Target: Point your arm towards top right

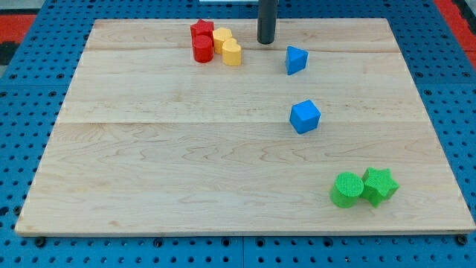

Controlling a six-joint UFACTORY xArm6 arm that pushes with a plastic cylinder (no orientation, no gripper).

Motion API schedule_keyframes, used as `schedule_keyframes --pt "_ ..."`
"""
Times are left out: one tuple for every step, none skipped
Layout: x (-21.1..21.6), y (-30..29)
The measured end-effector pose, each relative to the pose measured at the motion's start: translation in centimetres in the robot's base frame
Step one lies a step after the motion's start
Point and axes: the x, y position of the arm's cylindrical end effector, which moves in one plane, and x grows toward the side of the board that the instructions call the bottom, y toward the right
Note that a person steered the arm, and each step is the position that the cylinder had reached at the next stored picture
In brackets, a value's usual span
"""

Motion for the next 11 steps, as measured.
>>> schedule_keyframes --pt "-0.6 0.0" --pt "-1.2 0.0" --pt "-1.2 0.0" --pt "-1.2 0.8" --pt "-1.2 2.4" --pt "-1.2 5.4" --pt "-1.2 7.1" --pt "-1.2 8.5" --pt "-1.2 8.6" --pt "-1.2 9.7" --pt "-1.2 10.4"
